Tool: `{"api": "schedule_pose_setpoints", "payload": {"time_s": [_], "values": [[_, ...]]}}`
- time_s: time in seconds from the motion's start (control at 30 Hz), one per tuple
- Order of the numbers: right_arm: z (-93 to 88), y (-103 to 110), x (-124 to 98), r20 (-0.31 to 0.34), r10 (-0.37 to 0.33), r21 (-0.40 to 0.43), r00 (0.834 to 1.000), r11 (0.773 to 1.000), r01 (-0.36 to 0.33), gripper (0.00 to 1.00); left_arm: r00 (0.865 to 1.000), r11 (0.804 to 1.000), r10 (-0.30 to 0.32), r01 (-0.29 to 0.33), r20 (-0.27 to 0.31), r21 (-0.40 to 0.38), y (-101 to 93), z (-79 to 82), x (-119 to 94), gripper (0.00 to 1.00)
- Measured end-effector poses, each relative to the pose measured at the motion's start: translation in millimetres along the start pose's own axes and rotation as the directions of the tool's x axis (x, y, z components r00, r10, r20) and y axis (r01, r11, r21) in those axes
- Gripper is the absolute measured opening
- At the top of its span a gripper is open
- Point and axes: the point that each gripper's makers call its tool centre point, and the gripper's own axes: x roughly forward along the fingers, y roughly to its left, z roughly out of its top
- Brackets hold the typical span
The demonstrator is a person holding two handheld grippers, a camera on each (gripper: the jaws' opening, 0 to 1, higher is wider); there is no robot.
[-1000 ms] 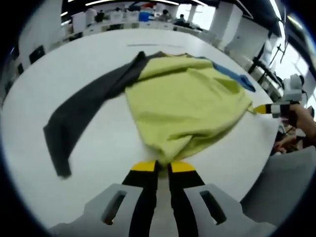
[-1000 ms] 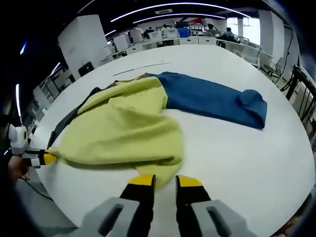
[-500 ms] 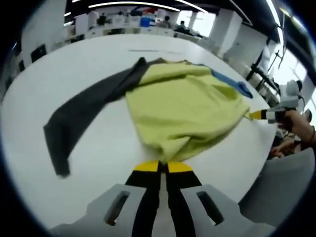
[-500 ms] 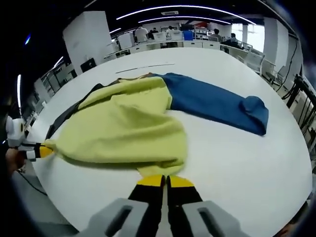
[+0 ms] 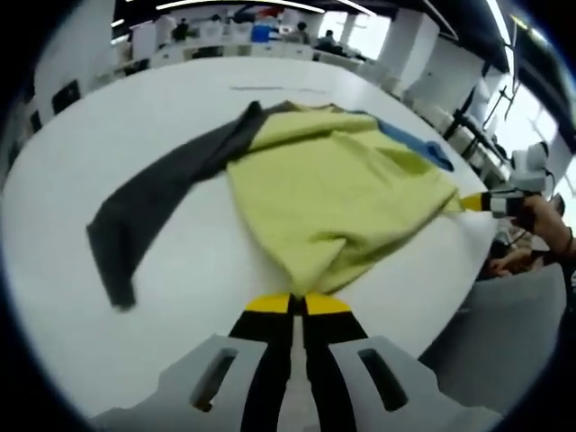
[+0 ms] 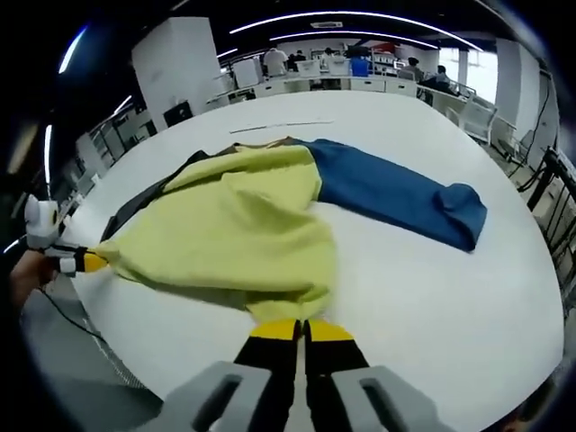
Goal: Fold the garment on the visible template until the final outline fits inside the template.
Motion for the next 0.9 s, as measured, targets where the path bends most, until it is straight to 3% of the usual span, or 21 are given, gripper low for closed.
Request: {"api": "schedule_pose_setpoints", "payload": {"time_s": [0.33,0.77,0.9], "values": [[-17.1,-3,-21,-0.034,0.032,-0.025,0.999,0.999,-0.033,0.00,0.998,1.000,0.016,-0.017,-0.057,-0.017,-0.1,-12.6,-12,0.00],[-47.7,-3,-31,-0.098,0.052,-0.036,0.994,0.998,-0.055,0.00,0.992,0.992,-0.024,0.008,-0.126,-0.128,-12.5,-36.1,-24,0.00],[-57.8,-5,-31,-0.120,0.060,-0.014,0.991,0.998,-0.062,0.00,0.985,0.989,-0.029,0.004,-0.172,-0.145,-17.0,-48.4,-25,0.00]]}}
